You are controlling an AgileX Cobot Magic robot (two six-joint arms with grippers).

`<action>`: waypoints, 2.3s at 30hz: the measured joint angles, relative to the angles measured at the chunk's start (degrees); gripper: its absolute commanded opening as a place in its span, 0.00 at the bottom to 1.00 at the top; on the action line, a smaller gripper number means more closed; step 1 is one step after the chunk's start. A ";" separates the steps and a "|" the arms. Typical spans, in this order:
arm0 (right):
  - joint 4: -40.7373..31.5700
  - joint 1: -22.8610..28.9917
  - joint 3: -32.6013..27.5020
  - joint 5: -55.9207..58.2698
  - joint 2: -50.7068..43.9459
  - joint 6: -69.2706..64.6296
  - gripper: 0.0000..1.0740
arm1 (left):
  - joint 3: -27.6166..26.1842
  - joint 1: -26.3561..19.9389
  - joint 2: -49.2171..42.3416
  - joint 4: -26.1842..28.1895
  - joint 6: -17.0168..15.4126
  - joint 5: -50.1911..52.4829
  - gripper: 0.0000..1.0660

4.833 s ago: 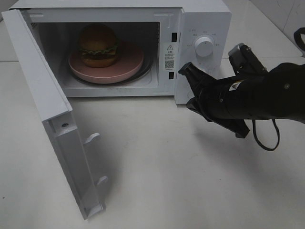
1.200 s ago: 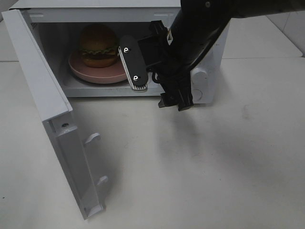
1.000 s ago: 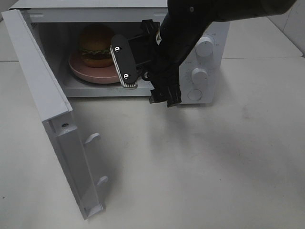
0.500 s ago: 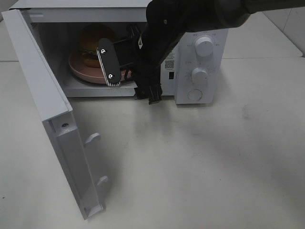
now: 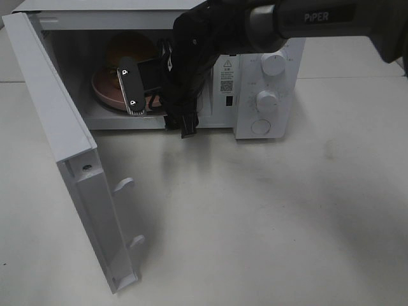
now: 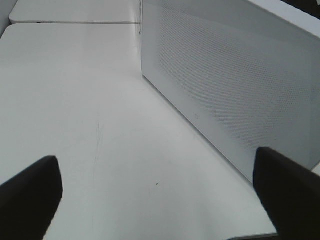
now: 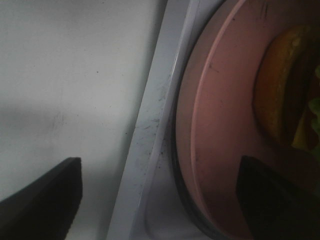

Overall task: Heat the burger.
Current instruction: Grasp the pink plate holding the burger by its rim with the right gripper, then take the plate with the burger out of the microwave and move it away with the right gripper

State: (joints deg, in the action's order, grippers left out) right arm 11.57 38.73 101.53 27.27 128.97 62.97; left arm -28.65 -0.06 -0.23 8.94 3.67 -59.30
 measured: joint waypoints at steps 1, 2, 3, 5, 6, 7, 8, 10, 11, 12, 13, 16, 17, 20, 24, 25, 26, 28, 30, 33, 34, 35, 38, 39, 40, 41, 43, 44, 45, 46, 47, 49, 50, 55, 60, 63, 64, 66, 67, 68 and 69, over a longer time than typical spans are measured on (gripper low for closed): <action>0.00 0.00 0.00 0.00 0.00 0.00 0.75 | 0.00 0.00 0.00 0.00 0.00 0.00 0.92; 0.17 0.00 1.78 0.92 1.38 -0.69 0.75 | 0.00 0.00 0.00 0.00 0.00 0.00 0.92; 0.17 0.00 1.78 0.92 1.38 -0.69 0.75 | 0.00 0.00 0.00 0.00 0.00 0.00 0.92; 0.74 0.00 4.58 1.95 3.04 -1.95 0.74 | 0.00 0.00 0.00 0.00 0.00 0.00 0.92; 0.74 0.00 4.58 1.95 3.04 -1.95 0.74 | 0.00 0.00 0.00 0.00 0.00 0.00 0.92; 0.92 0.00 5.56 2.18 3.44 -2.52 0.74 | 0.00 0.00 0.00 0.00 0.00 0.00 0.92; 1.26 0.00 7.05 2.41 4.24 -3.38 0.74 | 0.00 0.00 0.00 0.00 0.00 0.00 0.92; 1.66 0.00 7.79 2.58 4.58 -3.84 0.73 | 0.00 0.00 0.00 0.00 0.00 0.00 0.92; 2.23 0.00 9.11 2.64 5.10 -4.70 0.73 | 0.00 0.00 0.00 0.00 0.00 0.00 0.92; 2.23 0.00 9.11 2.64 5.10 -4.70 0.73 | 0.00 0.00 0.00 0.00 0.00 0.00 0.92; 2.41 0.00 10.49 3.09 5.73 -5.39 0.73 | 0.00 0.00 0.00 0.00 0.00 0.00 0.92; 2.58 0.00 12.15 3.84 6.76 -5.90 0.72 | 0.00 0.00 0.00 0.00 0.00 0.00 0.92; 2.58 0.00 12.15 3.84 6.76 -5.90 0.72 | 0.00 0.00 0.00 0.00 0.00 0.00 0.92; 2.58 0.00 13.35 4.30 8.14 -5.96 0.71 | 0.00 0.00 0.00 -0.06 0.00 0.00 0.92; 2.01 0.00 15.24 4.70 10.26 -5.96 0.71 | 0.00 0.00 0.00 -0.40 0.00 0.00 0.92; 2.01 0.00 15.24 4.70 10.26 -5.96 0.71 | 0.00 0.00 0.00 -0.40 0.00 0.00 0.92; 1.78 0.00 15.47 4.70 10.54 -5.96 0.70 | 0.00 0.00 0.00 -0.40 0.00 0.00 0.92; 1.20 0.00 15.64 4.64 11.00 -5.96 0.67 | 0.00 0.00 0.00 -0.40 0.00 0.00 0.92; 0.40 0.00 15.64 4.64 11.34 -5.96 0.51 | 0.00 0.00 0.00 -0.40 0.00 0.00 0.92; 0.34 0.00 15.64 4.64 11.69 -5.96 0.26 | 0.00 0.00 0.00 -0.46 0.00 0.00 0.92; 0.34 0.00 15.64 4.64 11.69 -5.96 0.26 | 0.00 0.00 0.00 -0.46 0.00 0.00 0.92; 0.17 0.00 15.64 4.76 11.80 -6.02 0.06 | 0.00 0.00 0.00 -0.46 0.00 0.00 0.92; 0.23 0.00 15.70 4.93 11.75 -5.96 0.00 | 0.00 0.00 0.00 -0.46 0.00 0.00 0.92; 0.23 0.00 15.70 4.93 11.75 -5.96 0.00 | 0.00 0.00 0.00 -0.46 0.00 0.00 0.92; 0.63 0.06 15.81 4.58 11.75 -6.19 0.00 | 0.00 0.00 0.00 -0.46 0.00 0.00 0.92; 0.63 0.06 15.81 4.76 11.75 -6.25 0.00 | 0.00 0.00 0.00 -0.46 0.00 0.00 0.92; 0.63 0.06 15.81 4.87 11.75 -6.25 0.00 | 0.00 0.00 0.00 -0.46 0.00 0.00 0.92; 0.63 0.06 15.81 4.87 11.75 -6.25 0.00 | 0.00 0.00 0.00 -0.46 0.00 0.00 0.92; 0.80 0.06 15.81 4.93 11.75 -6.25 0.00 | 0.00 0.00 0.00 -0.46 0.00 0.00 0.92; 0.80 0.06 15.81 4.93 11.75 -6.25 0.00 | 0.00 0.00 0.00 -0.46 0.00 0.00 0.92; 0.80 0.06 15.81 4.93 11.75 -6.25 0.00 | 0.00 0.00 0.00 -0.46 0.00 0.00 0.92; 0.63 0.06 15.81 5.61 11.52 -6.19 0.00 | 0.00 0.00 0.00 -0.46 0.00 0.00 0.92; 0.63 0.06 15.81 5.61 11.52 -6.19 0.00 | 0.00 0.00 0.00 -0.46 0.00 0.00 0.92; 0.00 0.06 15.81 7.73 10.66 -5.79 0.00 | 0.00 0.00 0.00 -0.46 0.00 0.00 0.92; -1.15 0.06 11.92 8.02 7.33 -2.69 0.00 | 0.00 0.00 0.00 -0.46 0.00 0.00 0.92; -1.38 0.06 10.83 7.62 6.76 -2.06 0.00 | 0.00 0.00 0.00 -0.46 0.00 0.00 0.92; -1.60 0.06 8.48 6.30 5.67 -1.09 0.00 | 0.00 0.00 0.00 -0.46 0.00 0.00 0.92; -2.01 0.00 6.25 4.53 4.35 -0.29 0.00 | 0.00 0.00 0.00 -0.46 0.00 0.00 0.92; -2.18 0.00 4.98 3.55 3.67 0.17 0.00 | 0.00 0.00 0.00 -0.46 0.00 0.00 0.92; -2.18 0.00 4.98 3.55 3.67 0.17 0.00 | 0.00 0.00 0.00 -0.46 0.00 0.00 0.92; -2.41 0.00 2.64 1.66 2.69 0.97 0.00 | 0.00 0.00 0.00 -0.46 0.00 0.00 0.92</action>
State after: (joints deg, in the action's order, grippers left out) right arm 9.17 38.73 104.16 28.93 131.67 63.94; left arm -28.65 -0.06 -0.23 8.48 3.67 -59.30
